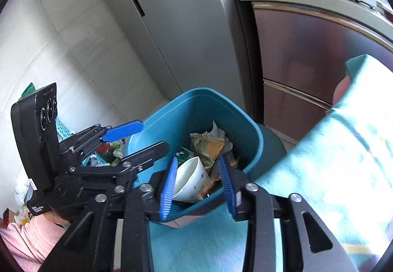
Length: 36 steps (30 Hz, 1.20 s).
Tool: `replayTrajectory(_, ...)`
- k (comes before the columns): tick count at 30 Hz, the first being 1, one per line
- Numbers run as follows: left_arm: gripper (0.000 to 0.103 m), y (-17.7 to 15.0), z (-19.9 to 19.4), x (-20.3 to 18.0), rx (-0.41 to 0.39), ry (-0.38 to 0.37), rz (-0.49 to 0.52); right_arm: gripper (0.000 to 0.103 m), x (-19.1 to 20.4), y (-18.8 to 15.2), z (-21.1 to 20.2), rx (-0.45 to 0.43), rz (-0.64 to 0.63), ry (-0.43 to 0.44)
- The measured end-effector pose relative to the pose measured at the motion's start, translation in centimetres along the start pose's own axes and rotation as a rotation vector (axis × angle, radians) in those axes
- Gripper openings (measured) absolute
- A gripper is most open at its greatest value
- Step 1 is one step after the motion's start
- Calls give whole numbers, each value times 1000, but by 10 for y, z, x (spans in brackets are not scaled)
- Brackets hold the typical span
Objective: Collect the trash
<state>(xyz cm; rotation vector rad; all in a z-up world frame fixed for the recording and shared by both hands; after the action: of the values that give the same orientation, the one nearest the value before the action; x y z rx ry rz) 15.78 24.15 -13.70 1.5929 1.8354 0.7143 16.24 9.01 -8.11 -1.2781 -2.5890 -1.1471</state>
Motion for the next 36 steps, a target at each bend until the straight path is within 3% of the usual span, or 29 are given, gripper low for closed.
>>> replayTrajectory(2,83,2,-10,-1,-25,2,4,45,-3,-2,-13,-34,6,-6)
replayTrajectory(4,92,4,-20,-5,-53,3,7,49,-7,-5,-27,-73,7,-13)
replayTrajectory(7,97,6,-38,-14,-93,-8,20,63,-10,-9,-53,-146,9,-40)
replayTrajectory(10,97,9,-57,-26,-140,-22,26,78,-17,-17,-79,-218,6,-91)
replayTrajectory(14,97,11,-77,-49,-191,-53,25,90,-25,-34,-115,-310,13,-187)
replayTrajectory(19,98,13,-103,-87,-299,-57,67,96,-38,-57,-162,-437,52,-333)
replayTrajectory(24,98,18,-124,-122,-388,-82,71,96,-49,-84,-204,-540,82,-475)
replayTrajectory(30,97,14,-139,-160,-424,-106,74,96,-64,-115,-243,-609,117,-607)
replayTrajectory(36,98,11,-151,-189,-457,-96,101,96,-76,-129,-274,-673,153,-673)
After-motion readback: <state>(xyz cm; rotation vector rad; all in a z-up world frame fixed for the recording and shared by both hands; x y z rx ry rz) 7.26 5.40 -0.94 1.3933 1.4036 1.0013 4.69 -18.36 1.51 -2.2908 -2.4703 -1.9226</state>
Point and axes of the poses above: each gripper's, at about its wrist camera, not at the fingertips, and z roughly the way its jaws point, x to its left, y to its top, the point moved 7 cm from there along z, roughly the way its jaws point, and after that the axes turned 1 degree about -z, right-handed, at the moved point
